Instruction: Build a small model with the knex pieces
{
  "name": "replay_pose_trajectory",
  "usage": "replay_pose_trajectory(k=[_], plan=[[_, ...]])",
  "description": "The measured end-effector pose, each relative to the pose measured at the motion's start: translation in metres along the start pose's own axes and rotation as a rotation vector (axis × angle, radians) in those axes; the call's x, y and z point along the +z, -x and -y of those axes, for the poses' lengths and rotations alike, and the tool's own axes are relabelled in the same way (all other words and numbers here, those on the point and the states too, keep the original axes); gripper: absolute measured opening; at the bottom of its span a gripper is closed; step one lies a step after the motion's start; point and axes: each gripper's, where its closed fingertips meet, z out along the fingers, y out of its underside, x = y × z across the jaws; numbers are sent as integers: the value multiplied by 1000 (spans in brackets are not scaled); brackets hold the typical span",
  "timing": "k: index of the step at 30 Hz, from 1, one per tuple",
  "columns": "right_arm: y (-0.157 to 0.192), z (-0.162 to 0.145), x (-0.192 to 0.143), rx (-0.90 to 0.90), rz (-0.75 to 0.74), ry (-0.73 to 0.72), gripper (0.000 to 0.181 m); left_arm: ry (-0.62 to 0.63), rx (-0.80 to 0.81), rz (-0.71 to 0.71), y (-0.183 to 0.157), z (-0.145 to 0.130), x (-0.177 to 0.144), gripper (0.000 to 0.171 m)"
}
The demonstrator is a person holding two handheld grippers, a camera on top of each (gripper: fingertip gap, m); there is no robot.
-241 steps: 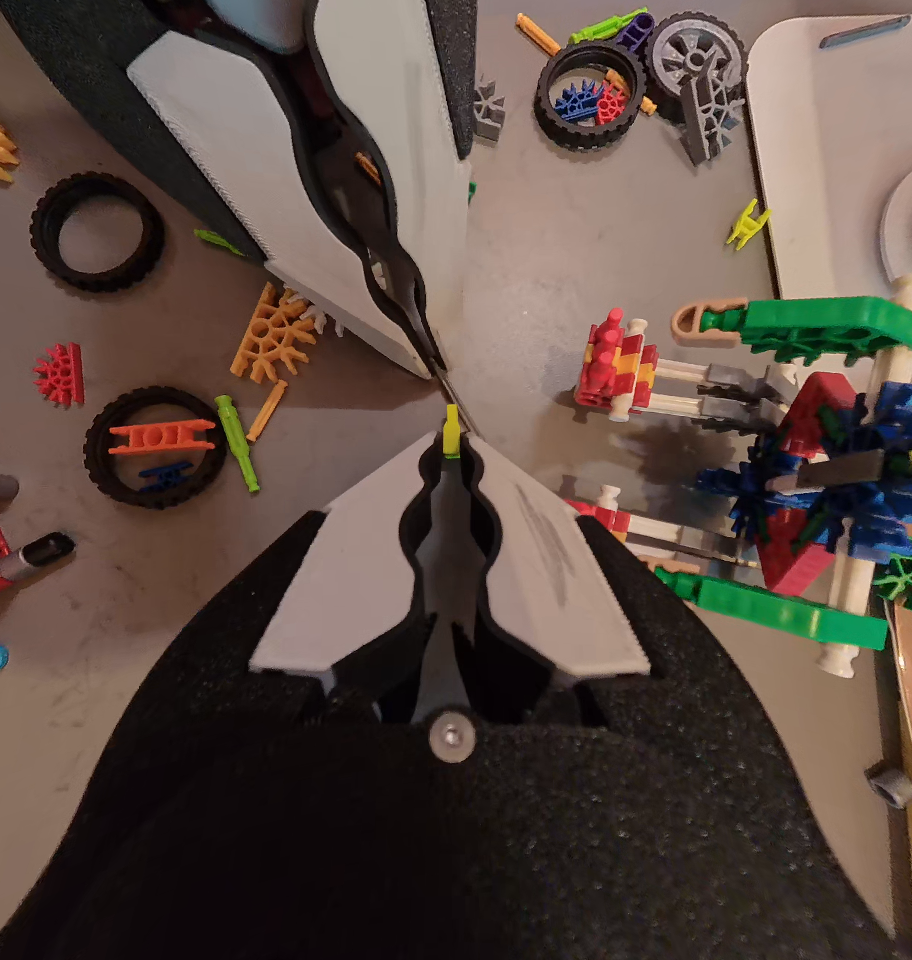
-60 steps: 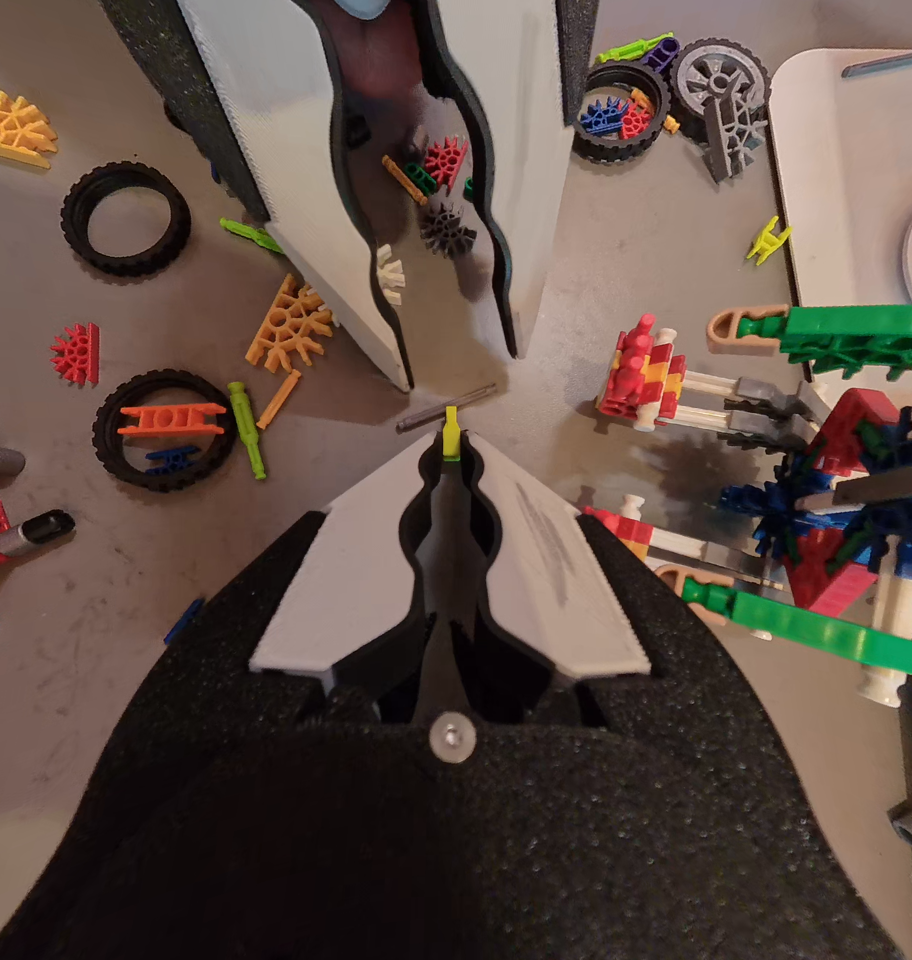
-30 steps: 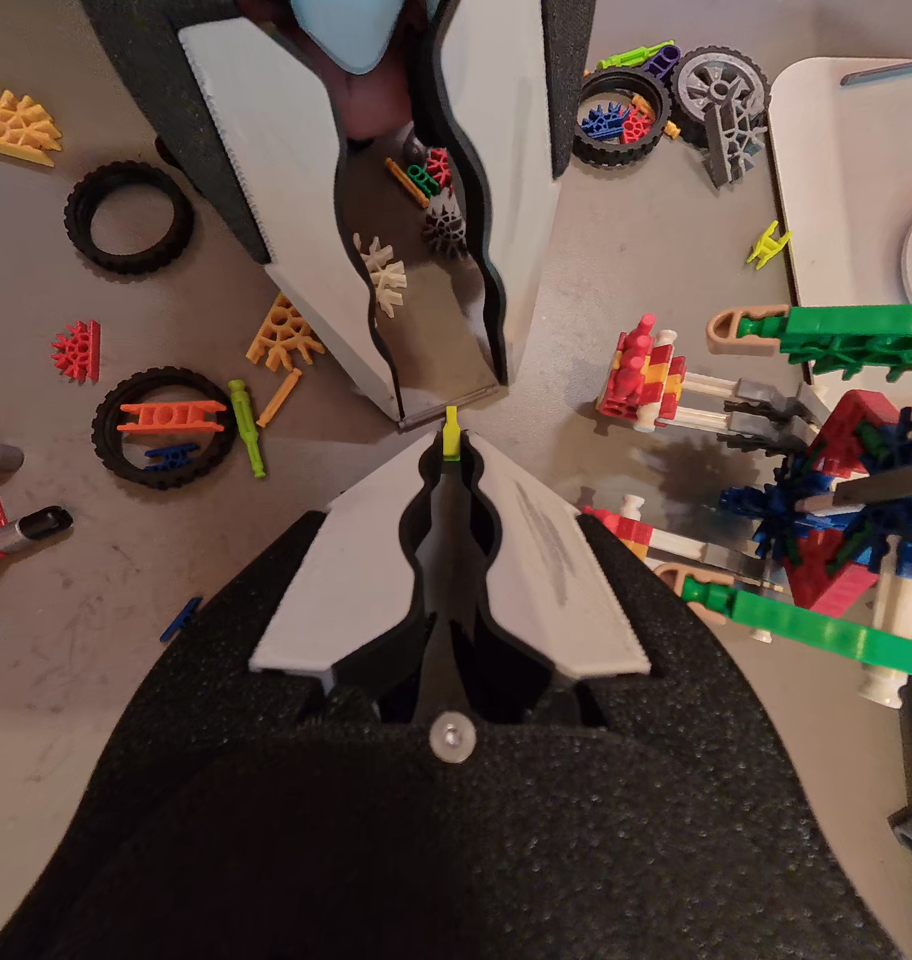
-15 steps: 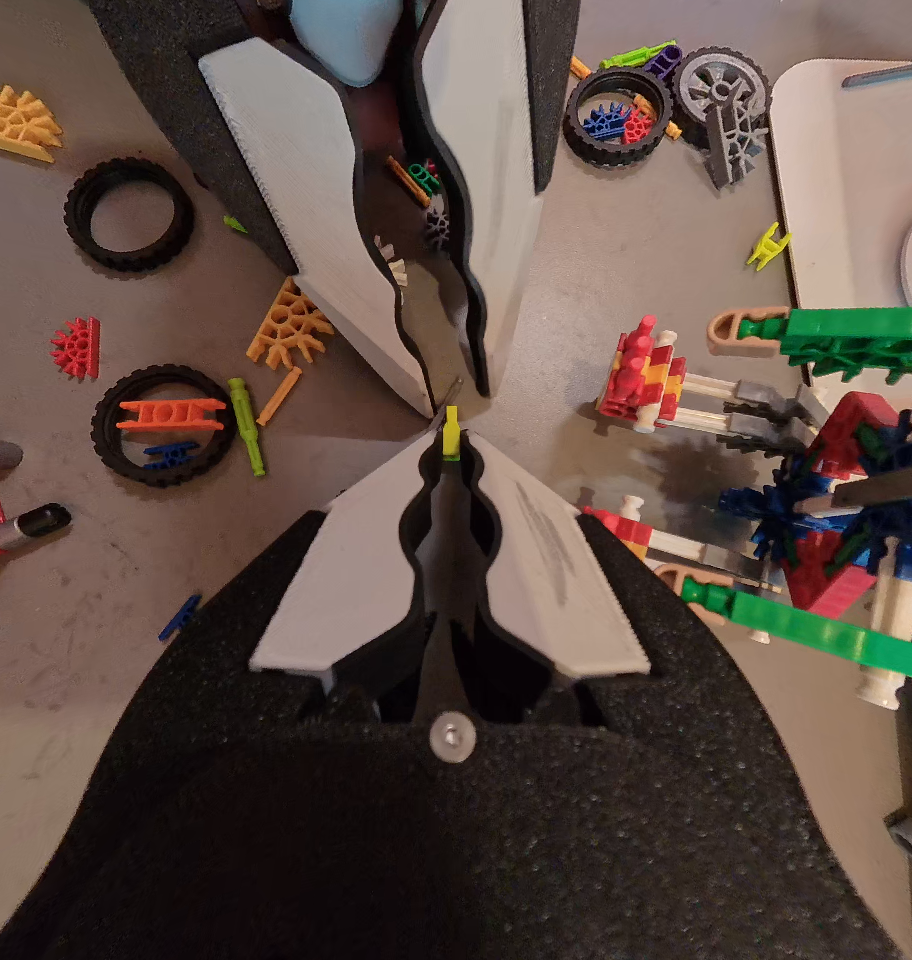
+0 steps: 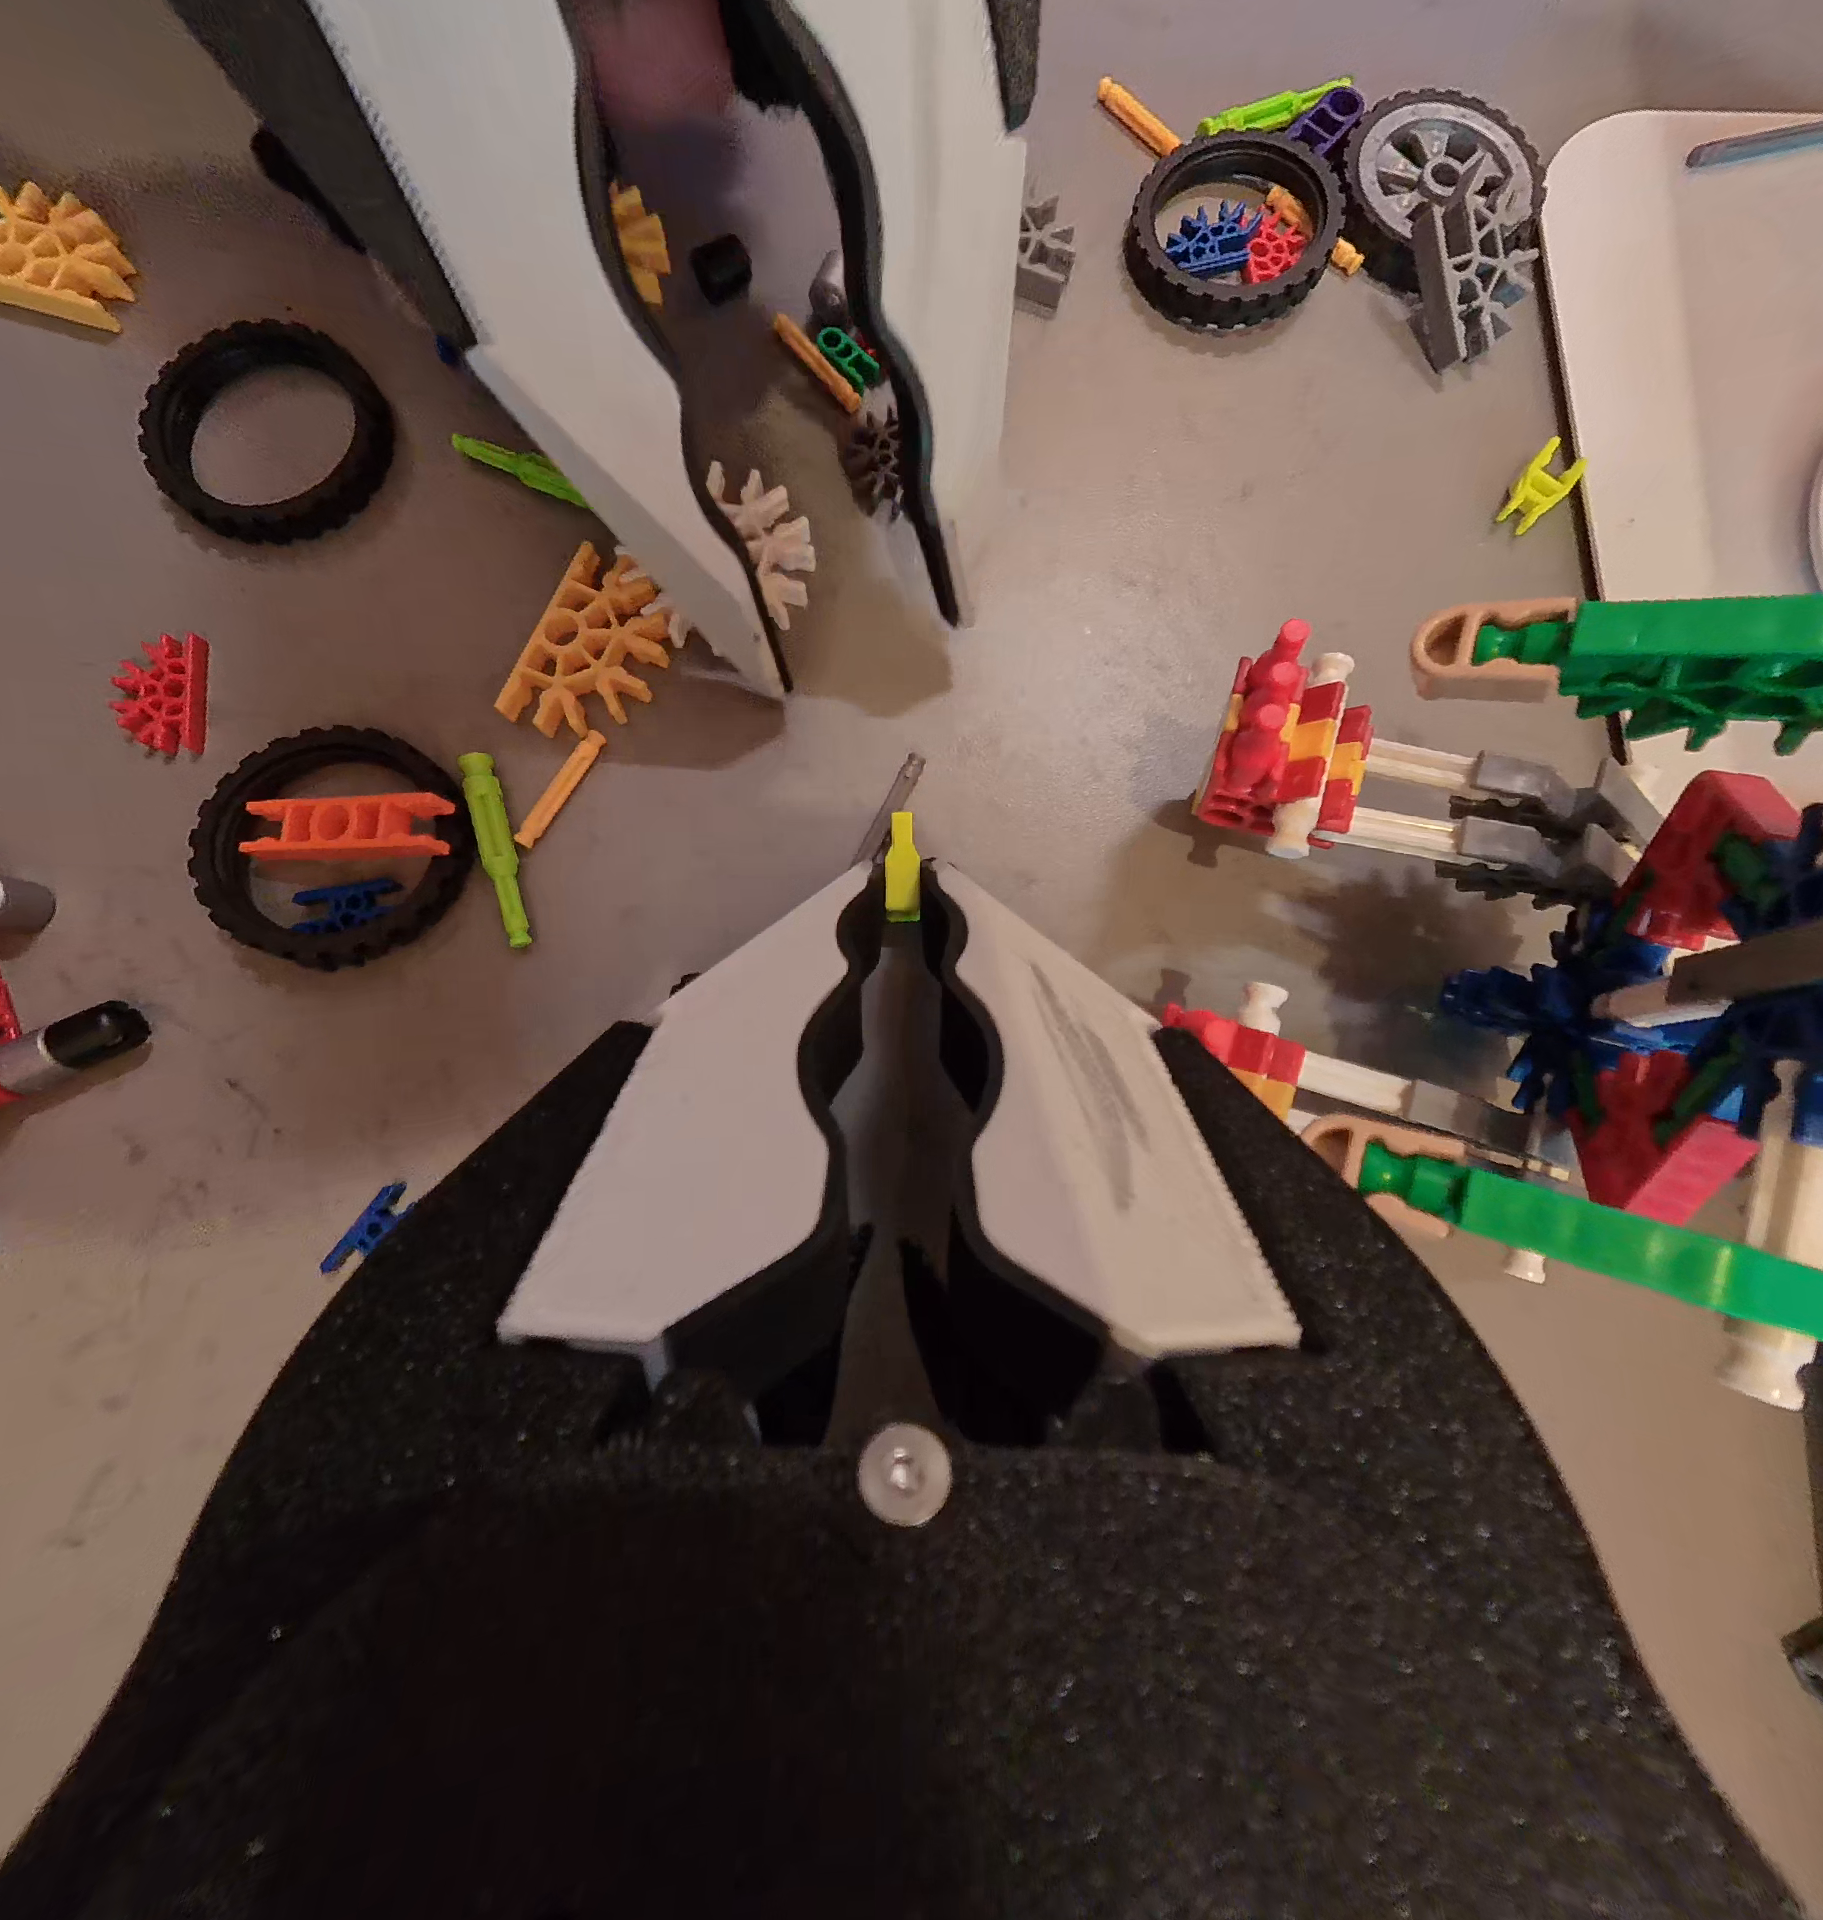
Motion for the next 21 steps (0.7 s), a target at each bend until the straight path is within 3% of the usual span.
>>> replay_pose_trajectory(k=[6, 21], plan=[[0, 0, 0, 0, -2, 16, 6, -19, -28, -29, -18, 7, 11, 26], [3, -7, -7, -15, 21, 50, 6, -14, 39, -51, -18, 24, 27, 20]])
